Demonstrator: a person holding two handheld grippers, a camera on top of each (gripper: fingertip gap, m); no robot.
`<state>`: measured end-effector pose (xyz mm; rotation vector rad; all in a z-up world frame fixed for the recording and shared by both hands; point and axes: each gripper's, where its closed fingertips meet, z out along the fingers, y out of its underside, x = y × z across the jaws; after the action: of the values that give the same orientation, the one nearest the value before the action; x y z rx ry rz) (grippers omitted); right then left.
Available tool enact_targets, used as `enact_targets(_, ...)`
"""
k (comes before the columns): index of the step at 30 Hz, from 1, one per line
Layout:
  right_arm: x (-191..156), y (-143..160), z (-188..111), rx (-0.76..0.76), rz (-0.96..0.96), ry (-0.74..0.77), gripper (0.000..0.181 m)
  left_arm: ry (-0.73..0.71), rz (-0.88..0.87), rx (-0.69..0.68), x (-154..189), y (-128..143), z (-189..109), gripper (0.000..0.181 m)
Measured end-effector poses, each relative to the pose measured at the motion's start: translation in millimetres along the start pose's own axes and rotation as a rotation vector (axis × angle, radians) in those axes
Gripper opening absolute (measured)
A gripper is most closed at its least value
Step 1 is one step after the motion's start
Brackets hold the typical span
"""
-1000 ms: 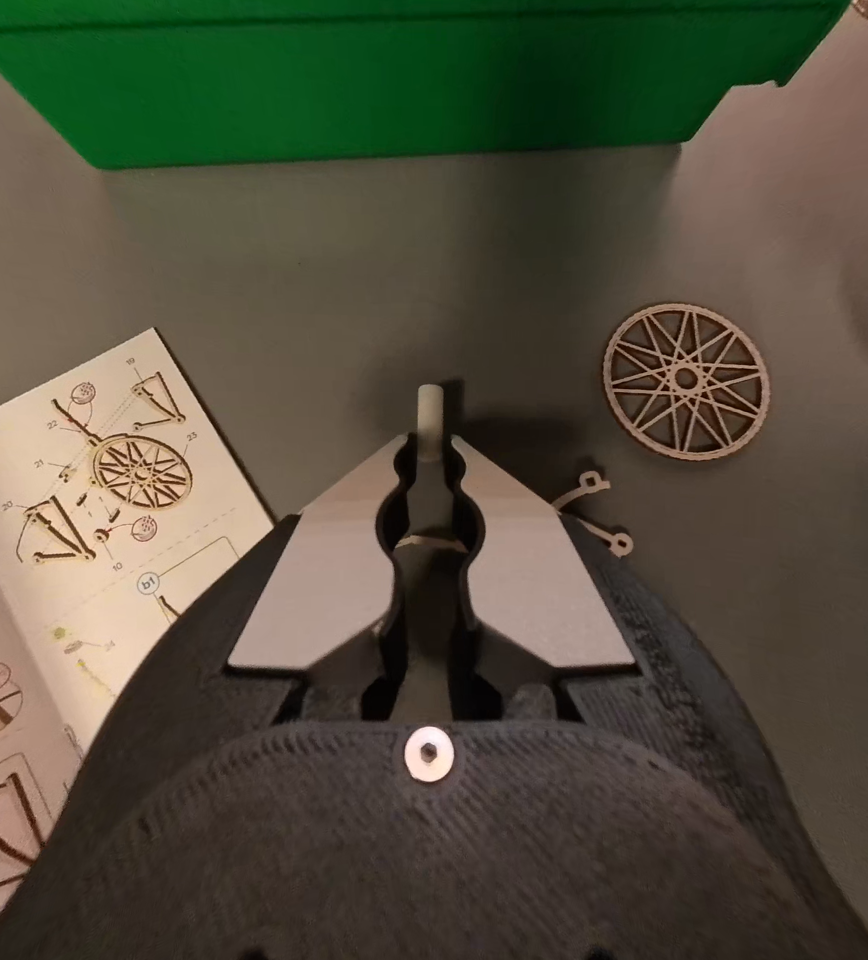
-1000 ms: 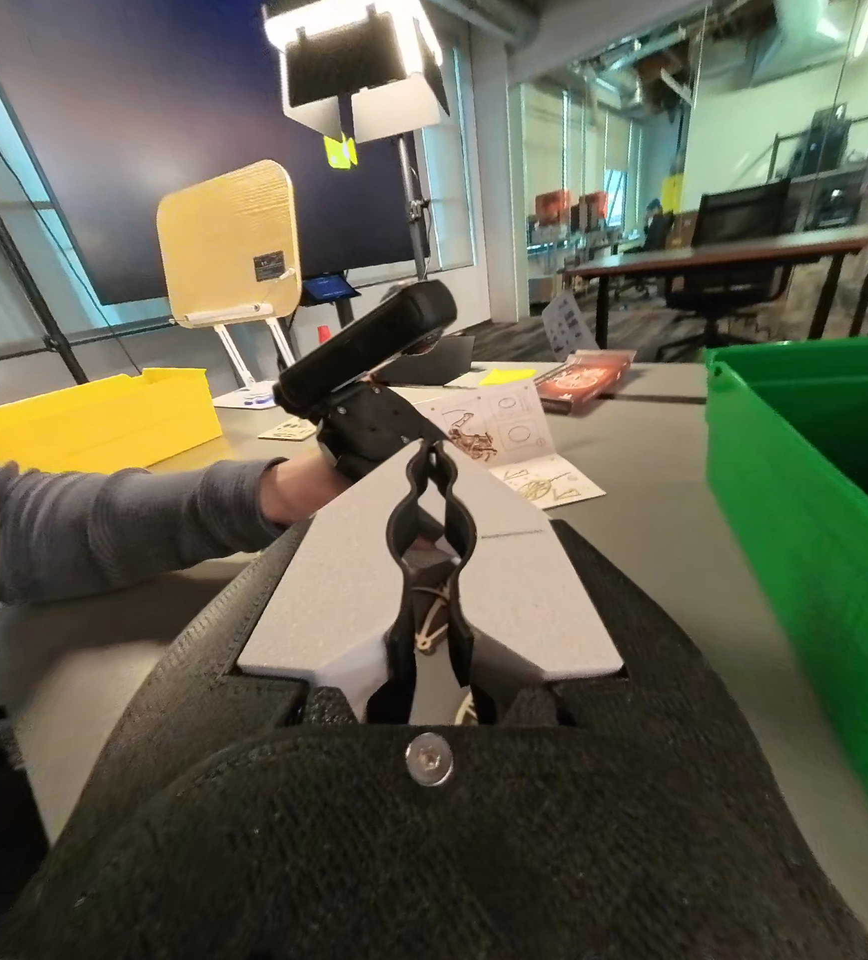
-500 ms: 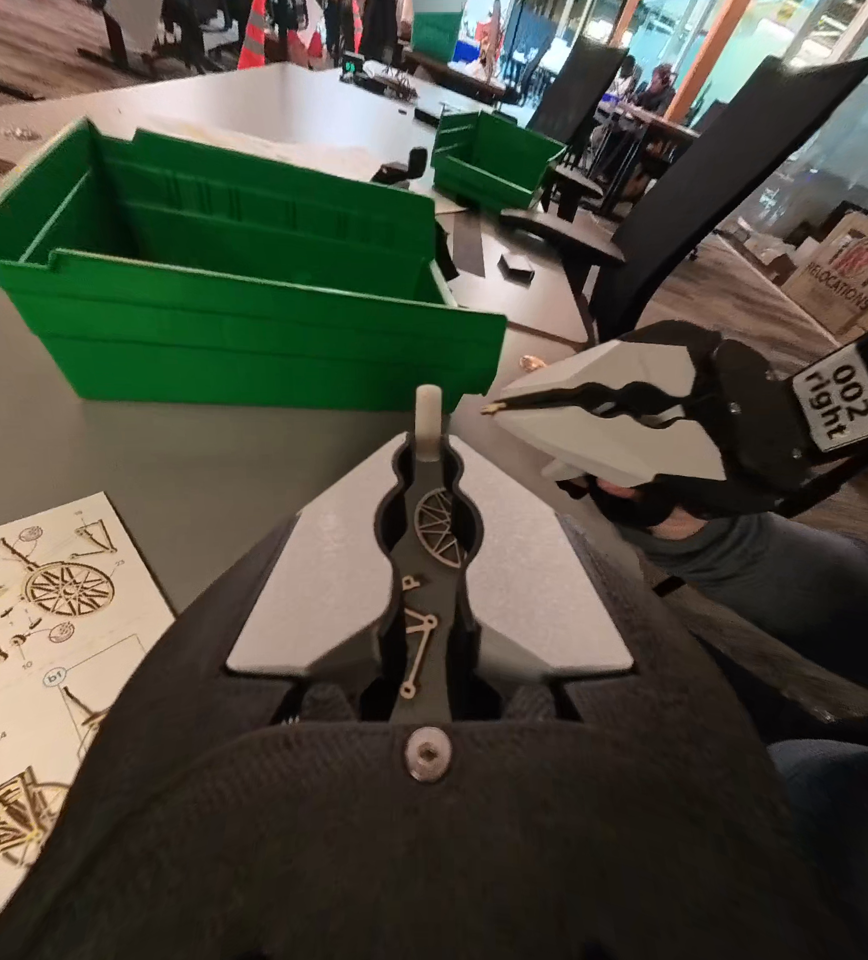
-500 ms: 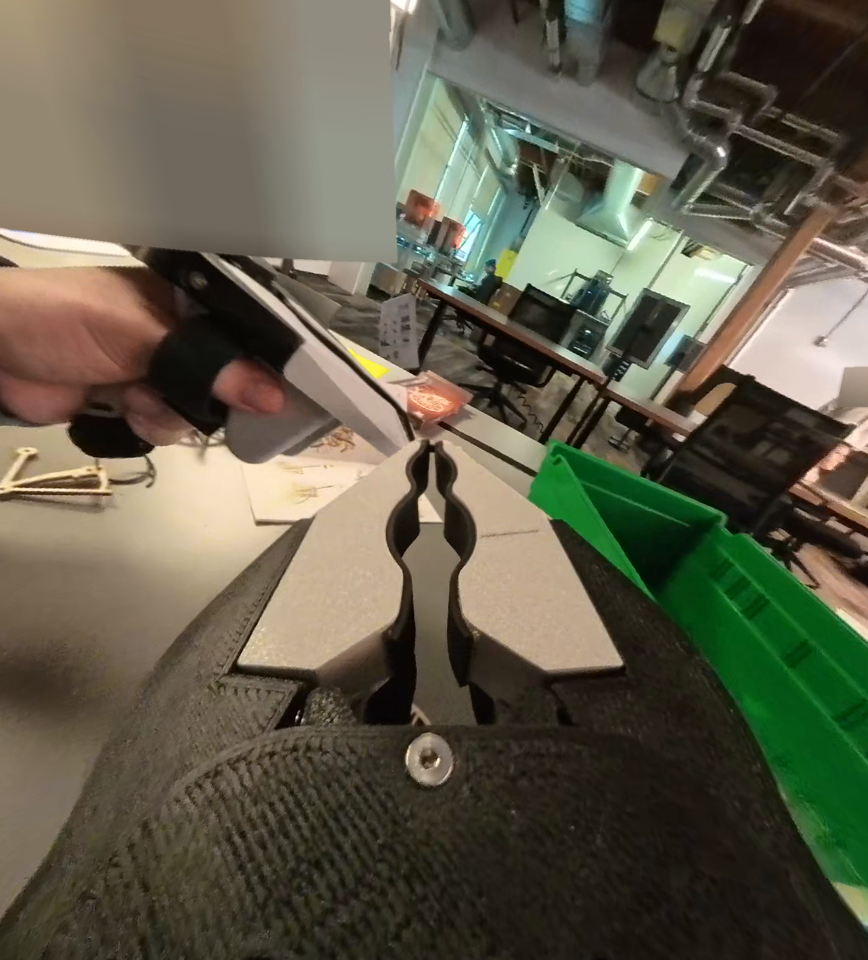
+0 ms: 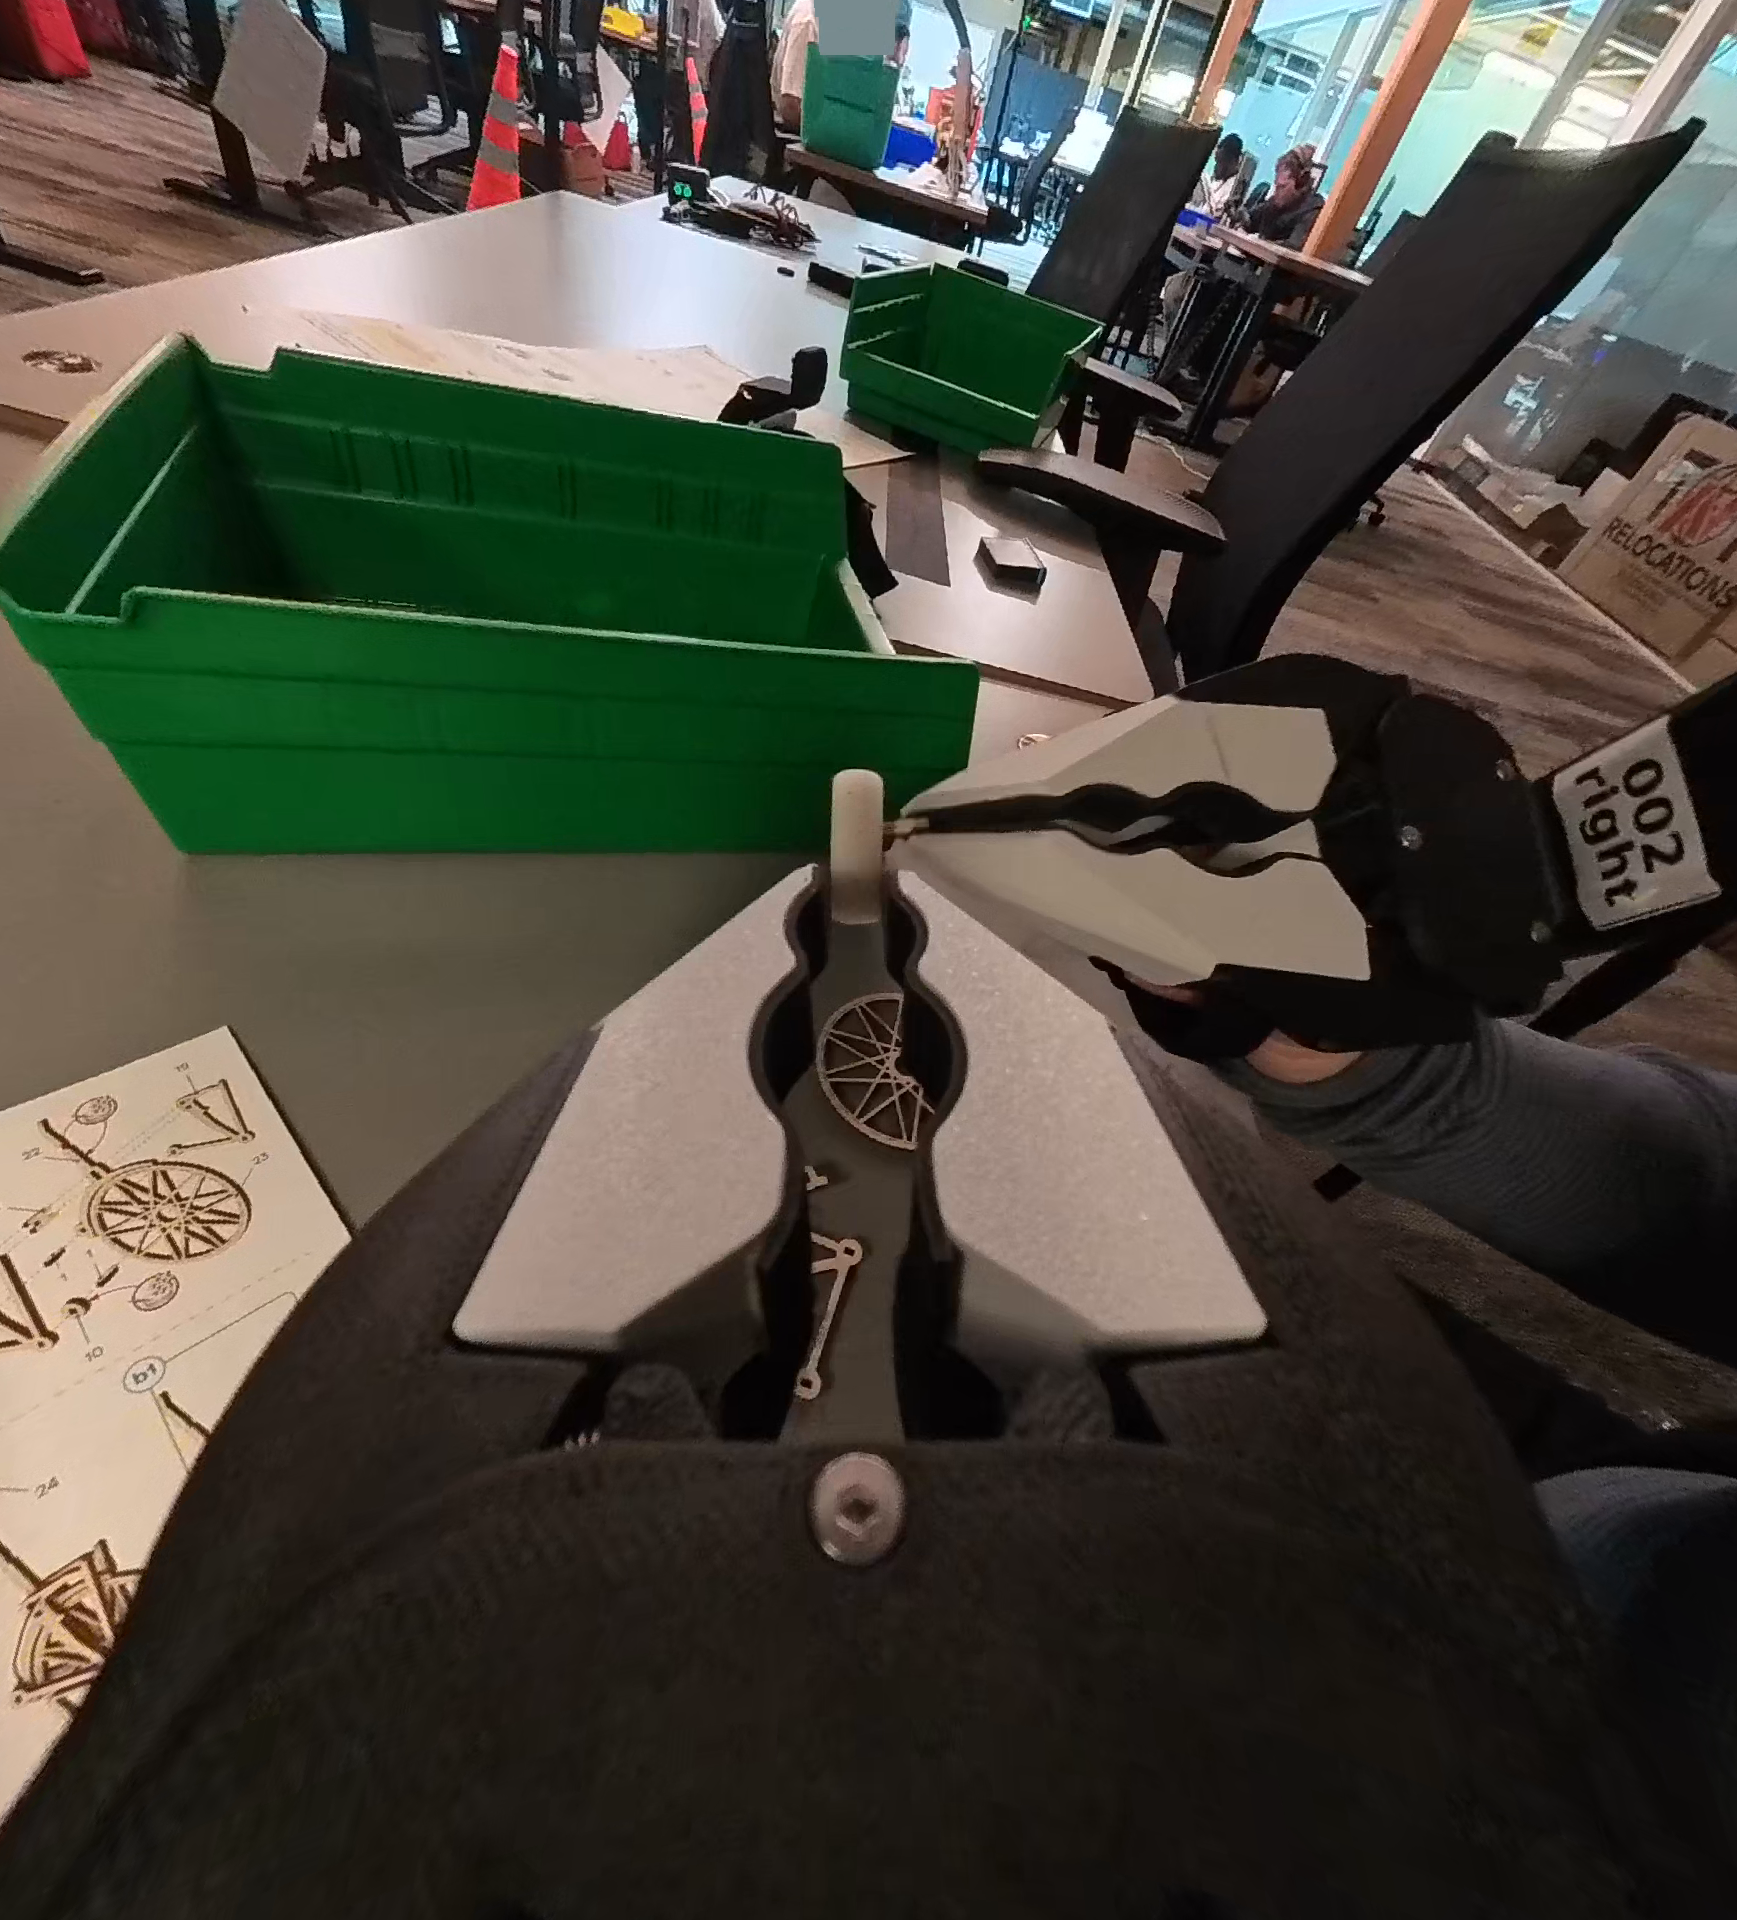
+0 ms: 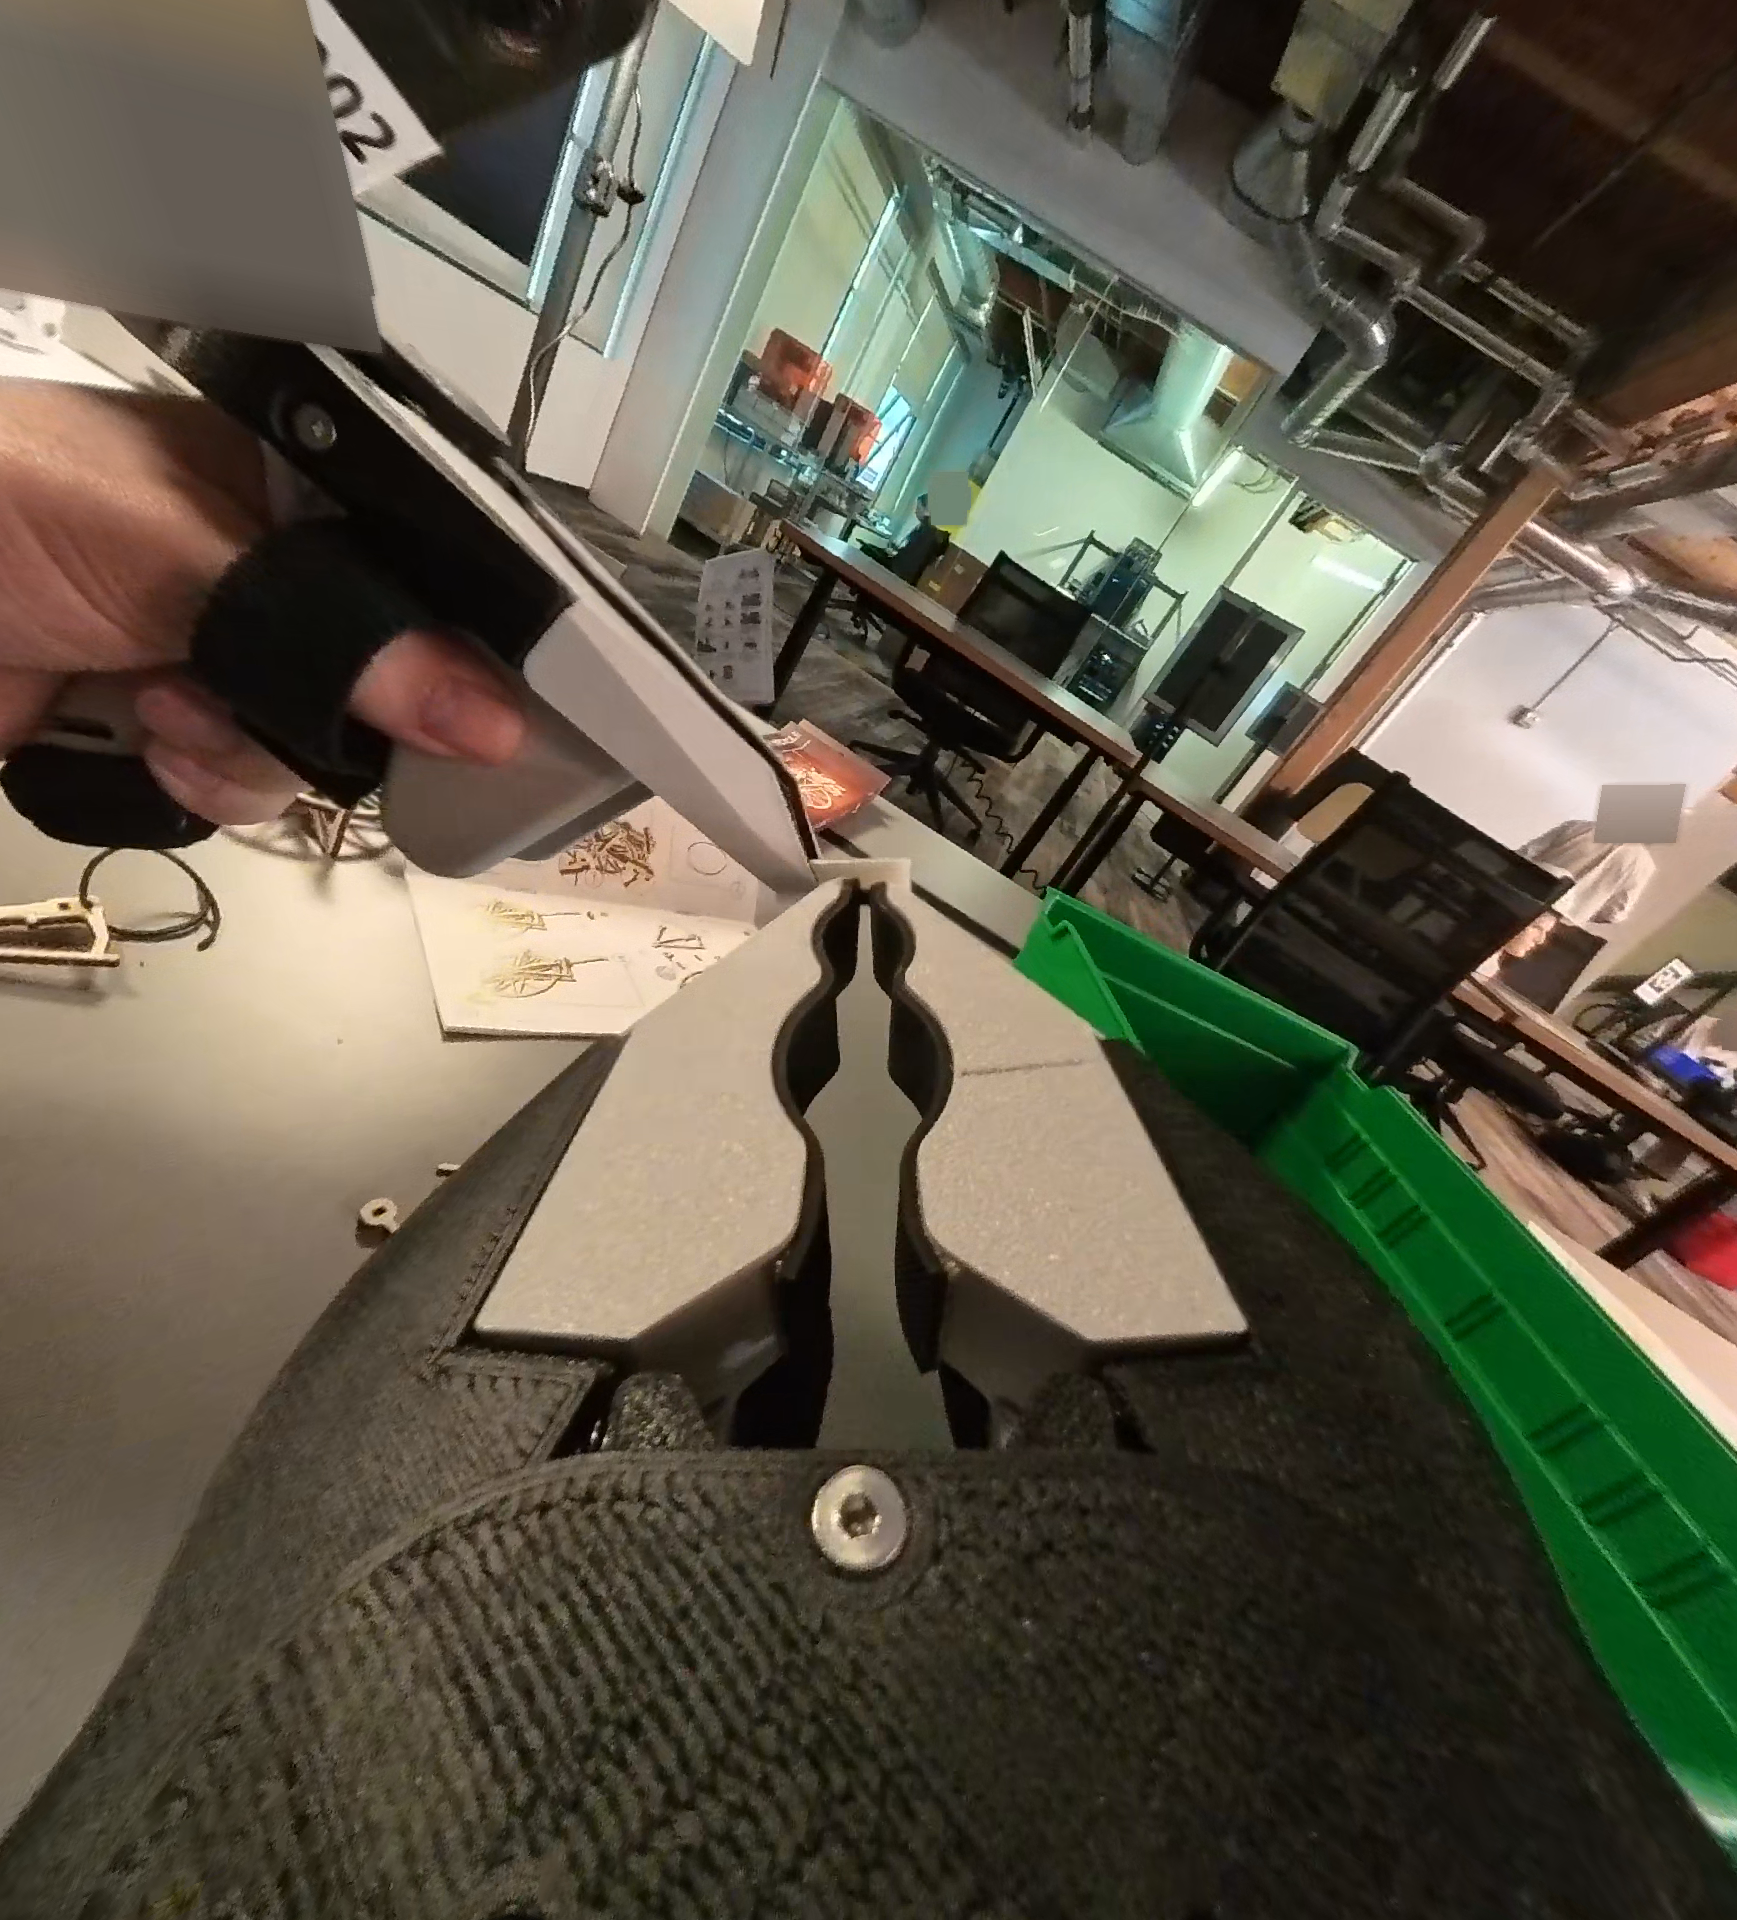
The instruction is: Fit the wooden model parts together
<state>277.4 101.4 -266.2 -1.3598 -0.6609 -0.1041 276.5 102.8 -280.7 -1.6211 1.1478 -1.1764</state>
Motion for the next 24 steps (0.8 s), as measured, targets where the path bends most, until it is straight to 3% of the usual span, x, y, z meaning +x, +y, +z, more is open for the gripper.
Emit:
enact_targets(22, -3, 3, 3, -0.072, -0.123, -0.012, 0.000, -0.026, 0.018, -0.021, -3, 4, 1, 0.009)
enact_targets(24, 0, -5, -3, 0.012, 0.013, -0.031, 0.000, -0.074, 0.018, -0.058, -15, 10, 3, 0.009)
